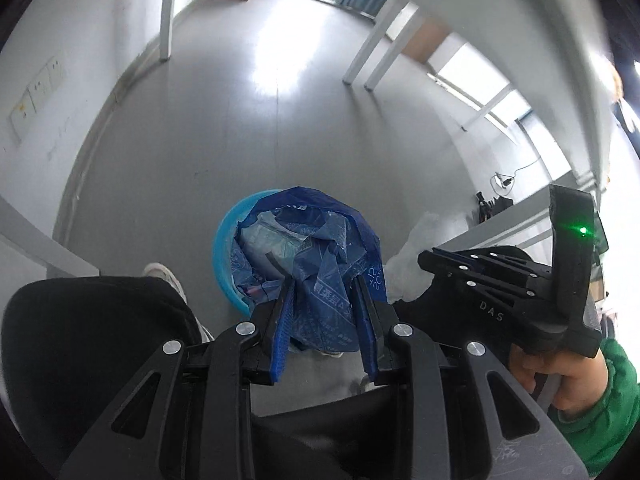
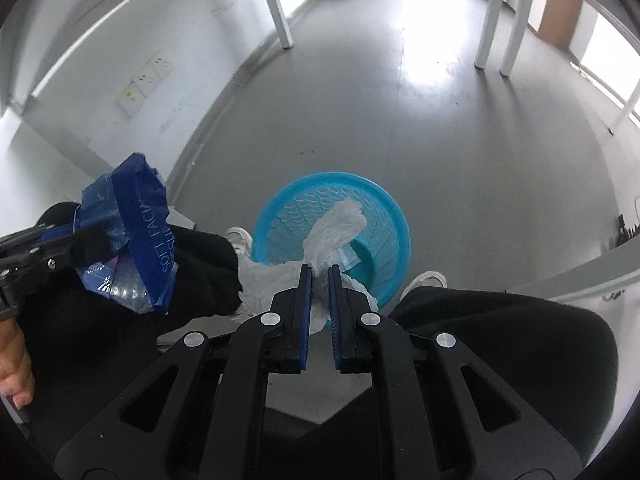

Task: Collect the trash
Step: 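Carry the blue bag and tissue down over the blue wastebasket with both tools, then open the left tool and the right tool to drop bag and tissue into the basket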

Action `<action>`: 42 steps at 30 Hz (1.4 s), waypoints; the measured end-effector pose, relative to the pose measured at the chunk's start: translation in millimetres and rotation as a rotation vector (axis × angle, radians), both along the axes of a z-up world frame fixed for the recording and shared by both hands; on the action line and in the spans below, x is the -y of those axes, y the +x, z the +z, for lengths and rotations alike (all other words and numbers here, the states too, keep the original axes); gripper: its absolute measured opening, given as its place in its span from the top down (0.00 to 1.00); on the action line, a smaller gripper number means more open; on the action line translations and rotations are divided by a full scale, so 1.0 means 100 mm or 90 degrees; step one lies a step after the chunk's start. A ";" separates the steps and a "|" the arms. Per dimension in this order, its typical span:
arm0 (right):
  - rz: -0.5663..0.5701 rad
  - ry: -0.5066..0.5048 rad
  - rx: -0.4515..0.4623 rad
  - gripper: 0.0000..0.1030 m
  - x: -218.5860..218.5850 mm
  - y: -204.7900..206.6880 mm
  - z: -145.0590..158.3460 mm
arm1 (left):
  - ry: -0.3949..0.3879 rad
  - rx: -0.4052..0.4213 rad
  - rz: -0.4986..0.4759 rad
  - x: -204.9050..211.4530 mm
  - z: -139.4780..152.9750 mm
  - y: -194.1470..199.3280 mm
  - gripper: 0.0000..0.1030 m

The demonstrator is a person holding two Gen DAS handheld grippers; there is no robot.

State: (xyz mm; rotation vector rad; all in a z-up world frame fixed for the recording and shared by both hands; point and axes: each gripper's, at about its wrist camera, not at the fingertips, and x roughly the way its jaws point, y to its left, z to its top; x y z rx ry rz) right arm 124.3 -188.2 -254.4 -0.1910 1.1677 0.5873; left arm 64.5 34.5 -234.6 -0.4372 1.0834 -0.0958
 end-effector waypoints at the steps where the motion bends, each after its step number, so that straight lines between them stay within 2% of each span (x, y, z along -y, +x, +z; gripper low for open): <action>1: -0.004 -0.002 -0.006 0.92 -0.02 0.06 -0.04 | 0.000 -0.009 0.004 -0.03 -0.06 0.08 0.73; 4: -0.015 -0.015 -0.016 0.92 -0.05 0.17 -0.19 | 0.007 -0.029 0.011 -0.04 -0.23 0.26 0.73; 12: -0.047 -0.044 -0.060 0.92 -0.21 0.49 -0.63 | -0.039 -0.083 0.033 -0.17 -0.56 0.56 0.73; 22: -0.078 -0.066 -0.131 0.92 -0.34 0.82 -1.17 | -0.009 -0.125 0.033 -0.16 -0.87 0.94 0.73; 25: -0.097 -0.068 -0.171 0.92 -0.35 0.91 -1.36 | 0.002 -0.141 0.023 -0.10 -0.99 1.02 0.73; 34: -0.110 -0.100 -0.213 0.92 -0.43 1.06 -1.75 | 0.015 -0.194 0.002 -0.02 -1.31 1.28 0.73; 42: -0.129 -0.107 -0.236 0.92 -0.41 1.14 -1.96 | 0.028 -0.218 0.003 0.00 -1.37 1.29 0.73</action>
